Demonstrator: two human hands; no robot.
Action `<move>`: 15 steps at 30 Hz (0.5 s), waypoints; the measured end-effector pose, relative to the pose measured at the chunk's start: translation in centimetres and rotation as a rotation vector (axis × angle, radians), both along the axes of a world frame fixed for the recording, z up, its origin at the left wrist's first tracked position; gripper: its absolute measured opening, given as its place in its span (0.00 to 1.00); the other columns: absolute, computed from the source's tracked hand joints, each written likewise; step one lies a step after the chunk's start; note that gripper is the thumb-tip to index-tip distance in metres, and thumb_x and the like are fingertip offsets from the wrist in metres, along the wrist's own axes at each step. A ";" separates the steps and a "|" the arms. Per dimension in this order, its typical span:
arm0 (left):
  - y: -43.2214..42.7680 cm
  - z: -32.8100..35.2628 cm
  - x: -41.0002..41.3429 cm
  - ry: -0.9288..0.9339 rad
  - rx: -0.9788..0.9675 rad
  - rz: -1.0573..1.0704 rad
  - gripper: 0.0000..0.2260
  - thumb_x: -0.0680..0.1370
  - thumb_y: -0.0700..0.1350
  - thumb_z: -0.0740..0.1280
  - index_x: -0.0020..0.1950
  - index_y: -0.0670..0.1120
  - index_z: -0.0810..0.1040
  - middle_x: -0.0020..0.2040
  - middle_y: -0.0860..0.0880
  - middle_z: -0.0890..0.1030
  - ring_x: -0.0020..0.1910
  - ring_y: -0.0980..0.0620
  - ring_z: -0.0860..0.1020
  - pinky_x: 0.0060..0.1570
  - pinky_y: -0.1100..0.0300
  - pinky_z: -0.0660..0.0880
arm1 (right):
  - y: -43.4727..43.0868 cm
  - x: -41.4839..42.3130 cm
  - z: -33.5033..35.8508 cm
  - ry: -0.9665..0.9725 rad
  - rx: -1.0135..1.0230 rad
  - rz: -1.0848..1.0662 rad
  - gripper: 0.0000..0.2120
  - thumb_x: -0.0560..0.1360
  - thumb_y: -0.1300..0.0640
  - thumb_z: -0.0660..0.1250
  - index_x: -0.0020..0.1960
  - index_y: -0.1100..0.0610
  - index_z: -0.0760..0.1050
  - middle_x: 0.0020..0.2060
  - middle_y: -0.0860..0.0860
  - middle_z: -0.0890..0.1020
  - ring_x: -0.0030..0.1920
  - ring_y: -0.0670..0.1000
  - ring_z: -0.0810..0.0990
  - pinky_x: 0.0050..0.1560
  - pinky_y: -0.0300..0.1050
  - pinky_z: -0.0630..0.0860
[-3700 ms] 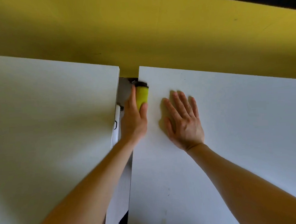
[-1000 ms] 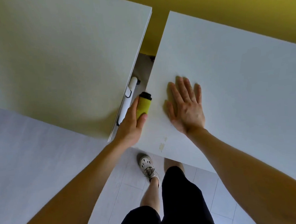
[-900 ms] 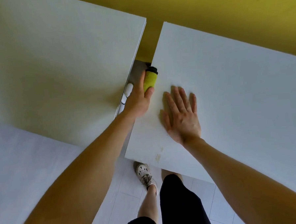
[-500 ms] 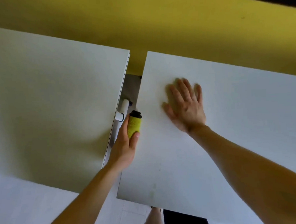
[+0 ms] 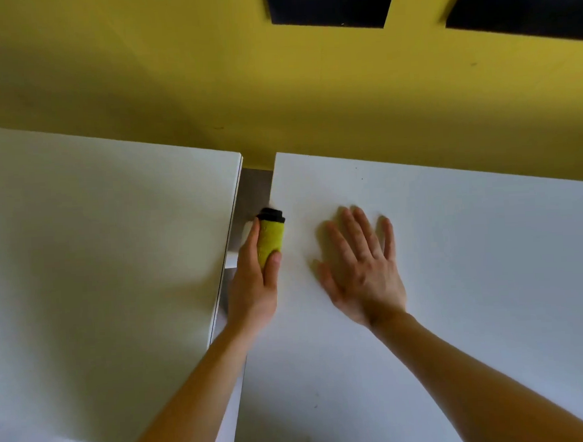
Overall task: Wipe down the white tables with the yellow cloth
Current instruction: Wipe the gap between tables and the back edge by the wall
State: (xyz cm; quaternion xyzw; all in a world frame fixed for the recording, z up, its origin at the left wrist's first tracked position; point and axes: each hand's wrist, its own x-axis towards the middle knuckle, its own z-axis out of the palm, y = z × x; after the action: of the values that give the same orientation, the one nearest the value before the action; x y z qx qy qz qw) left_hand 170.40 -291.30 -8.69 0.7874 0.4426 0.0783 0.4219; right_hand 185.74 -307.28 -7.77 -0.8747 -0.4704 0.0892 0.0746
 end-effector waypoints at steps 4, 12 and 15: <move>0.3 0.8 0.2 0.081 0.025 -0.044 0.27 0.88 0.56 0.59 0.87 0.60 0.56 0.78 0.49 0.74 0.66 0.44 0.80 0.49 0.59 0.72 | 0.2 0.2 0.0 0.024 0.042 -0.011 0.35 0.87 0.35 0.54 0.88 0.52 0.58 0.88 0.56 0.53 0.88 0.58 0.45 0.85 0.71 0.46; 7.5 4.6 15.4 0.148 0.571 -0.194 0.28 0.86 0.46 0.66 0.86 0.57 0.62 0.75 0.45 0.75 0.60 0.35 0.81 0.51 0.41 0.80 | 0.1 1.1 -0.1 0.249 0.387 -0.145 0.20 0.84 0.54 0.62 0.74 0.57 0.78 0.81 0.54 0.73 0.85 0.54 0.64 0.83 0.67 0.59; 4.9 7.1 15.6 0.031 0.720 -0.399 0.29 0.87 0.51 0.63 0.88 0.57 0.57 0.78 0.45 0.72 0.61 0.38 0.80 0.49 0.43 0.82 | -0.4 2.4 2.8 0.314 0.558 -0.502 0.17 0.85 0.51 0.64 0.67 0.56 0.83 0.72 0.53 0.81 0.77 0.52 0.76 0.76 0.48 0.72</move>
State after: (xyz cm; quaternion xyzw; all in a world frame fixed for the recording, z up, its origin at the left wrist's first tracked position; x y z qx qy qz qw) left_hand 185.96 -286.42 -1.57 0.9562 0.2320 0.1326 0.1198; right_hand 188.15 -307.63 -4.98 -0.8843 -0.2315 0.0695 0.3995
